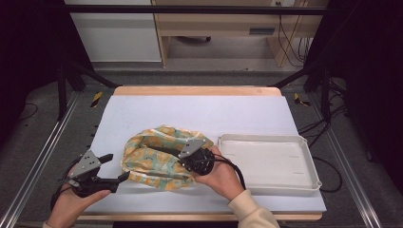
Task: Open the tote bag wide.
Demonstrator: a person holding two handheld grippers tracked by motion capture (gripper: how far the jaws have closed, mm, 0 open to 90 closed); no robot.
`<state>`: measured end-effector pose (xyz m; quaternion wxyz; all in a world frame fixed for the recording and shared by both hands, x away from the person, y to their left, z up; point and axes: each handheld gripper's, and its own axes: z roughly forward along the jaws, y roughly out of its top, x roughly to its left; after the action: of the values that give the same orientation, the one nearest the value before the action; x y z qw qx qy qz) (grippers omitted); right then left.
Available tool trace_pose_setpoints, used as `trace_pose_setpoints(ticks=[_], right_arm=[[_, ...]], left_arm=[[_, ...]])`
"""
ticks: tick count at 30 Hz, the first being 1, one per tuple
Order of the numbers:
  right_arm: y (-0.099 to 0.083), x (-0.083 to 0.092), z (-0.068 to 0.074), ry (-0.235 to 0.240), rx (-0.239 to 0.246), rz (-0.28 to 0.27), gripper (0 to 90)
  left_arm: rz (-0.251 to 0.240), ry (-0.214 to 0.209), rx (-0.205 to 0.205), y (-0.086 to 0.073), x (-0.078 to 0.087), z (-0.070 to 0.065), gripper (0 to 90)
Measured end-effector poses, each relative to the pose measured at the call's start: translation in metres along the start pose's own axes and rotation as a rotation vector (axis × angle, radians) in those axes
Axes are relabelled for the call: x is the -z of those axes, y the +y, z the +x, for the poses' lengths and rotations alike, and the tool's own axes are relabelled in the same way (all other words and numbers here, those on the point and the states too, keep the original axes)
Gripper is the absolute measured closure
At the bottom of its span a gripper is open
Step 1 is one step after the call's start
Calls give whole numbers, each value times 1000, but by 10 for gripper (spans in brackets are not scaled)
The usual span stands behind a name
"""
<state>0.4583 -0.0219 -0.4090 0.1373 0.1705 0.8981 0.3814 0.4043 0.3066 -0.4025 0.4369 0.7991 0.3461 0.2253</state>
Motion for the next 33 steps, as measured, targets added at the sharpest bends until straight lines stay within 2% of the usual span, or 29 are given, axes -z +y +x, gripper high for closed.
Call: trace_pose_setpoints(ticks=[2,6,12,16,19,22,23,26,29,33], right_arm=[[-3,1,7,8,-2,-8,900],[-10,1,20,22,6,-17,900],[-21,-2,31,44,13,-7,900],[-28,-5,33,61,18,7,900],[-33,-9,35,81,21,41,900],[-37,-13,39,99,39,77,900],[-38,-13,40,103,45,94,900],[-40,-14,42,111,54,122,900],[-42,-15,43,121,59,145,900],[-44,-11,43,124,69,160,900]], left_arm=[[13,18,-8,8,-5,2,137],[37,19,-21,23,-26,8,168],[83,47,-24,35,-64,29,250],[105,22,7,35,-81,46,328],[130,7,13,34,-92,52,401],[169,10,4,31,-100,56,541],[181,17,-10,30,-101,56,619],[218,40,-39,24,-105,57,781],[234,64,-37,21,-106,60,859],[224,67,-11,21,-102,63,888]])
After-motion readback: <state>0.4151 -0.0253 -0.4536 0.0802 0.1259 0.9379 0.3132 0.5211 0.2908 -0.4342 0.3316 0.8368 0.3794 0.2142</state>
